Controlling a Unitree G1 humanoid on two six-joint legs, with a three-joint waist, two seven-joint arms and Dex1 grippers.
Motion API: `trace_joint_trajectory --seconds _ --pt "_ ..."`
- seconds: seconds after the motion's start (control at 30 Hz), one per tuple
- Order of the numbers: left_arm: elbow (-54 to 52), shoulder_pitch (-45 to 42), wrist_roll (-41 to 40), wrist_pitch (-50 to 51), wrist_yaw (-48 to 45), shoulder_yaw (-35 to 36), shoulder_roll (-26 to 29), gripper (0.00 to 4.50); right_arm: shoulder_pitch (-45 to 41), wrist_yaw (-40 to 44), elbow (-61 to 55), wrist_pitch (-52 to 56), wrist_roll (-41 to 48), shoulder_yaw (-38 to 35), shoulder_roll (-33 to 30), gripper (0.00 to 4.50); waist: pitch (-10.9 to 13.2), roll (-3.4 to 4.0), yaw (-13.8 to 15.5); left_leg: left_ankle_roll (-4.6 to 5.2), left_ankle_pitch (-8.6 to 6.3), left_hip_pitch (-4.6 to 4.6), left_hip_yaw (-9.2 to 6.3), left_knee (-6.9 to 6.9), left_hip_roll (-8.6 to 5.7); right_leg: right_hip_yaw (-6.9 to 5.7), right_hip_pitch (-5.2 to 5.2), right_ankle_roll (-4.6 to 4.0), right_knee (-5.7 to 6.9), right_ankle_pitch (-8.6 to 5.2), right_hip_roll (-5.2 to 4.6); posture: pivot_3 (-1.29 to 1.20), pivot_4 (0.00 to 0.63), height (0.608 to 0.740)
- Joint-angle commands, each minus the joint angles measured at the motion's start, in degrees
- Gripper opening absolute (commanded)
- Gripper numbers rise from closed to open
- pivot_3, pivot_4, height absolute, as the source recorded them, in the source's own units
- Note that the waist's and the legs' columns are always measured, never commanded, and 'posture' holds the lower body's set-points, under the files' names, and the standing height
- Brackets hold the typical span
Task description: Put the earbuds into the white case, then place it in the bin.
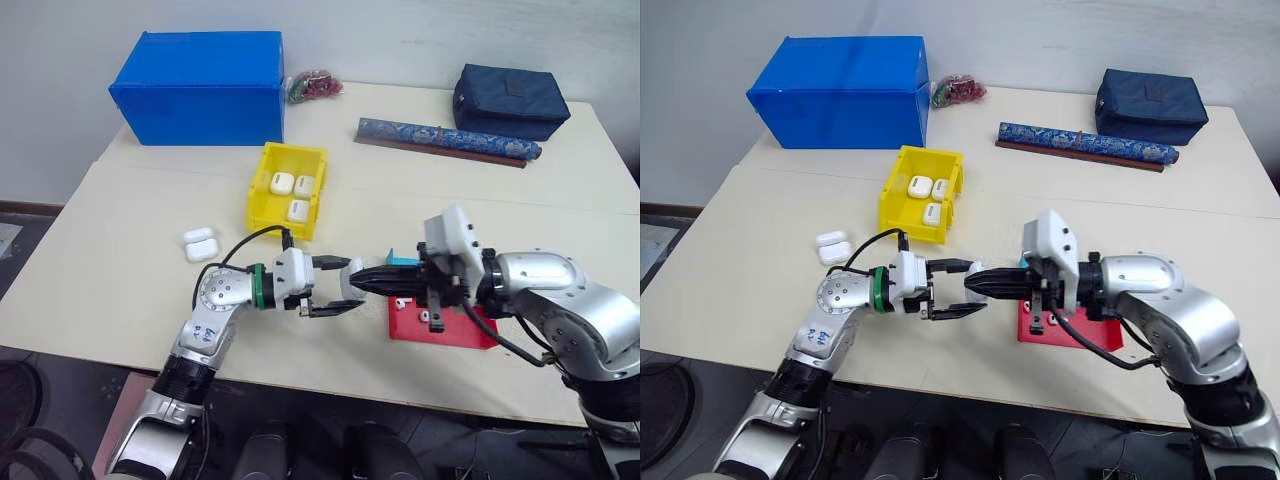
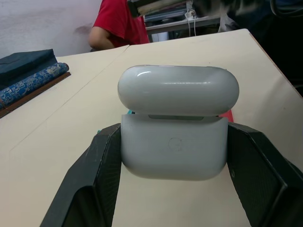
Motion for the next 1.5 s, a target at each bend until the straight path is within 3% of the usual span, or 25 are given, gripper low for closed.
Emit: trace_joint_trajectory --seconds 0.03,0.2,0.37,0.43,0.63,0.7,0.83,1.0,1.07,1.23,1.5 --pt "-4.14 0.24 -0.75 0.27 0.30 -0.01 0.27 2.81 -1.29 -1.51 -1.00 0.41 -3.72 1.84 -0.28 0.05 0.00 0.00 -0.03 0.00 0.00 0.00 0.00 0.00 0.00 0.00 0.00 0.00 0.00 0.00 0.00 0.00 0.150 0.740" --pt "-5.06 0.95 -1.54 0.79 0.15 0.37 0.62 2.81 -1.00 -2.68 -0.41 1.69 -5.76 1.78 -0.94 0.05 0.00 0.00 -0.07 -0.01 0.01 0.00 0.00 0.02 0.00 0.00 -0.02 0.00 0.07 0.00 0.00 0.00 0.150 0.740" --pt "-6.44 2.44 -4.68 1.33 -0.38 2.58 0.89 2.81 6.88 0.55 1.40 -1.59 -7.13 -3.91 -6.31 0.05 0.00 -0.01 0.29 0.01 0.00 -0.02 -0.04 -0.01 -0.01 -0.04 0.03 0.00 0.06 0.00 -0.02 0.00 0.150 0.740" --pt "-7.20 3.31 -6.27 2.39 -0.18 3.88 1.27 2.81 11.71 0.46 1.82 -3.99 -6.33 -8.54 -5.97 0.05 0.02 -0.03 0.31 0.01 -0.01 -0.10 -0.13 0.02 -0.02 -0.13 0.04 0.01 0.09 0.00 -0.02 0.00 0.150 0.740" --pt "-10.10 6.42 -11.14 9.73 4.41 10.49 3.46 2.81 26.89 -1.05 2.66 -15.06 0.01 -29.99 3.75 0.05 0.02 -0.03 0.02 -0.01 0.01 -0.17 -0.09 0.03 -0.02 -0.13 0.00 0.03 0.18 0.02 0.02 0.00 0.150 0.740" --pt "-11.23 6.97 -13.24 13.28 6.73 13.12 4.08 2.81 29.90 0.65 2.05 -19.88 0.52 -34.53 5.32 0.65 0.02 -0.03 -0.03 -0.01 0.02 -0.16 -0.10 0.03 -0.02 -0.13 0.02 0.03 0.22 0.02 0.03 0.00 0.150 0.740" --pt "-10.55 3.80 -14.71 20.64 14.69 18.09 4.81 2.81 31.25 -3.64 -1.00 -25.97 -1.09 -38.34 9.05 2.10 0.02 -0.04 -0.18 0.00 0.02 0.21 -0.01 0.04 -0.02 0.03 0.25 0.03 0.14 0.01 0.02 0.00 0.150 0.740" --pt "-5.10 -6.14 -11.14 36.07 30.18 20.34 5.24 2.81 32.95 -6.45 -5.21 -30.46 -3.52 -36.60 11.42 3.88 0.03 -0.05 0.12 -0.12 0.13 0.24 -0.04 0.01 -0.03 0.04 0.21 0.03 0.28 0.01 0.04 0.00 0.150 0.740" --pt "0.08 -12.78 -9.09 35.51 31.58 19.01 4.46 2.81 33.55 -5.88 -7.28 -29.94 -1.40 -34.06 11.85 4.48 0.03 -0.05 0.14 -0.14 0.13 0.24 -0.01 -0.02 -0.06 0.07 0.18 0.03 0.29 0.01 0.04 0.00 0.150 0.740" --pt "15.22 -24.28 -3.72 31.66 33.33 16.54 2.68 2.81 33.47 -5.43 -7.30 -30.35 -1.28 -31.20 11.48 4.48 0.05 -0.11 0.29 -0.17 0.14 0.16 0.01 0.02 -0.07 0.05 0.09 0.07 0.41 0.03 0.06 0.00 0.150 0.740" --pt "36.18 -33.80 2.30 24.18 32.10 14.48 2.15 2.81 35.76 -4.30 -5.79 -32.33 -4.08 -28.95 11.45 4.48 0.08 -0.15 0.16 -0.24 0.15 0.06 0.09 -0.02 -0.07 0.07 -0.20 0.07 0.52 0.03 0.06 0.00 0.150 0.740"
